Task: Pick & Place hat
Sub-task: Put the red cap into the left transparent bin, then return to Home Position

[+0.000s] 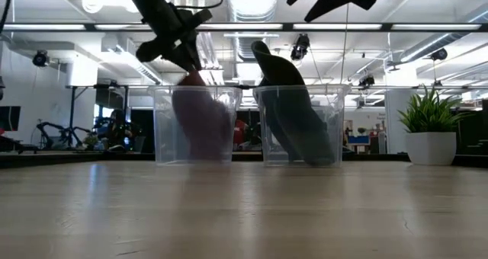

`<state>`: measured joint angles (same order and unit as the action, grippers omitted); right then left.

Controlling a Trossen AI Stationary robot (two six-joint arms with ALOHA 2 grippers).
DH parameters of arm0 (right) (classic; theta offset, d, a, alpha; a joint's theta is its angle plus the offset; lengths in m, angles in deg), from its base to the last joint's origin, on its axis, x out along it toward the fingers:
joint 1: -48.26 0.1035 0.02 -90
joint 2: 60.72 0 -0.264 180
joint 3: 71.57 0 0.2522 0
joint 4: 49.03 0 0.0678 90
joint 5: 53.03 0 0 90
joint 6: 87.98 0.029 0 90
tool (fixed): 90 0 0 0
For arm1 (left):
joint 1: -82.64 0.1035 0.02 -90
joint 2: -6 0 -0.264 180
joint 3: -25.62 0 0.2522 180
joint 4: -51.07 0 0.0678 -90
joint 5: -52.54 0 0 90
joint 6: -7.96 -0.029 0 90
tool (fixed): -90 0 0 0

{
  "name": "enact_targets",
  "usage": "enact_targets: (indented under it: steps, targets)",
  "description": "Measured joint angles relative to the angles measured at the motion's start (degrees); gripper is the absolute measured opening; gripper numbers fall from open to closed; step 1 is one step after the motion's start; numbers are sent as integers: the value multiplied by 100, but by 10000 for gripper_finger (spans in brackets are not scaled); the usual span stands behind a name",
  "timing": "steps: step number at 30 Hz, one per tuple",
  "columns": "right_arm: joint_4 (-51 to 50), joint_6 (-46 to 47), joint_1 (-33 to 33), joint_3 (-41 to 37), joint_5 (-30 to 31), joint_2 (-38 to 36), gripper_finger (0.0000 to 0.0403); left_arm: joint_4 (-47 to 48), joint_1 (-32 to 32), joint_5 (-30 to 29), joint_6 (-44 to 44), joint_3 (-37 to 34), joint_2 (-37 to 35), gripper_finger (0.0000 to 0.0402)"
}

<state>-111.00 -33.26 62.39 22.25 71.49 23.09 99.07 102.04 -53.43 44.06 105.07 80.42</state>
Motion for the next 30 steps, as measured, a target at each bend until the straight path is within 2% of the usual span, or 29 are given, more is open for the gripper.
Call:
enact_targets:
  steps: [5,8,12,16,19,22,25,28,30]
  targets:
    - [2,38,42,-26,119,-139,228,93,-22,-39,2,257,60,160]
    - [11,-88,68,-47,197,-281,228,384,-84,56,-1,468,-125,193]
    - [28,-532,123,-89,213,-584,228,592,-378,354,-229,728,-696,210]
    - [217,-1103,165,-449,327,-1113,228,410,-1007,634,-842,685,-1398,212]
    - [940,-1126,166,-1300,300,-1698,228,10,-1404,596,-1022,198,-1902,213]
    - [1779,-1145,162,-2285,37,-2288,228,-832,-1643,597,-1031,-620,-2323,213]
    - [2032,-1141,164,-2903,11,-2769,228,-1473,-1766,849,-915,-1439,-2659,213]
    - [1793,-1143,160,-3230,15,-3204,228,-1426,-1775,910,-265,-2037,-3037,213]
    - [1581,-921,162,-3387,9,-3489,228,-1218,-1760,873,713,-2395,-3281,213]
